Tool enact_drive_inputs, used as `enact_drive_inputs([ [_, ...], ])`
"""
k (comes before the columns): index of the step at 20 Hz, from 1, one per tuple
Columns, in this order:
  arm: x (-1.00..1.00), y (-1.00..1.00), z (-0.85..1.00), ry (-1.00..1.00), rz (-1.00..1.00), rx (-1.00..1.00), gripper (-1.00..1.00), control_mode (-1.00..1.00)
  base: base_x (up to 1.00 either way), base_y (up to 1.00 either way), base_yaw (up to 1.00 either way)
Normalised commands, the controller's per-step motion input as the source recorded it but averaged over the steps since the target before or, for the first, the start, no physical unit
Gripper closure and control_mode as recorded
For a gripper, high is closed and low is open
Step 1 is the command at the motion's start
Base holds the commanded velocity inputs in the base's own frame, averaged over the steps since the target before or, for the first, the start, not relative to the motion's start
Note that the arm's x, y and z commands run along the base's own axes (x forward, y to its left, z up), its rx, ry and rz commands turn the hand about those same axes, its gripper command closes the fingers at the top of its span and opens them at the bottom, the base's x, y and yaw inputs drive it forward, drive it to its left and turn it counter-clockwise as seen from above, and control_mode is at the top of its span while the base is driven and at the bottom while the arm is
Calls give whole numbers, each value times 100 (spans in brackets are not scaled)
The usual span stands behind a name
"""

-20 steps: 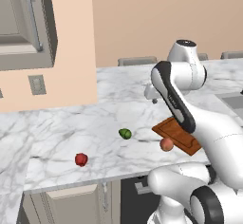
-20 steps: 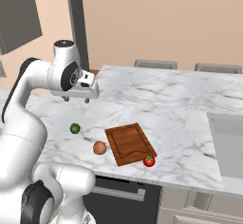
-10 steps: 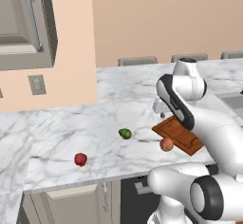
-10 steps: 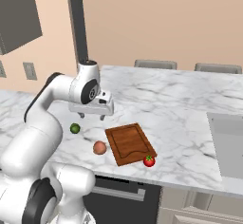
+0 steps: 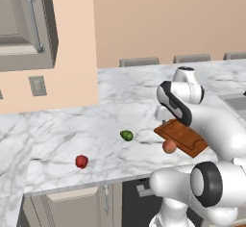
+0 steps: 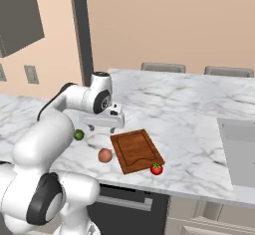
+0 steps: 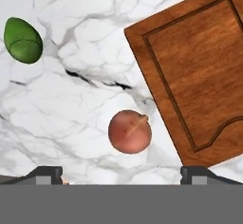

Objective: Place the avocado, onion, tomato, and bell pepper on the cutting board.

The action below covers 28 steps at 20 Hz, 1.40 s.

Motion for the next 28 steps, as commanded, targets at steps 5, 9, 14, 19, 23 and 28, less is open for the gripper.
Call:
enact_drive_inputs([
  [5,0,0,-50,0,0,0,-100,-100,0,0,0],
  [9,0,-1,-48,0,0,0,-100,-100,0,0,0],
  [14,0,-6,-43,0,0,0,-100,-100,0,0,0],
  [19,0,-10,-34,0,0,0,-100,-100,0,0,0],
  [23,0,0,-29,0,0,0,-100,-100,0,0,0],
  [28,0,0,-29,0,0,0,-100,-100,0,0,0],
])
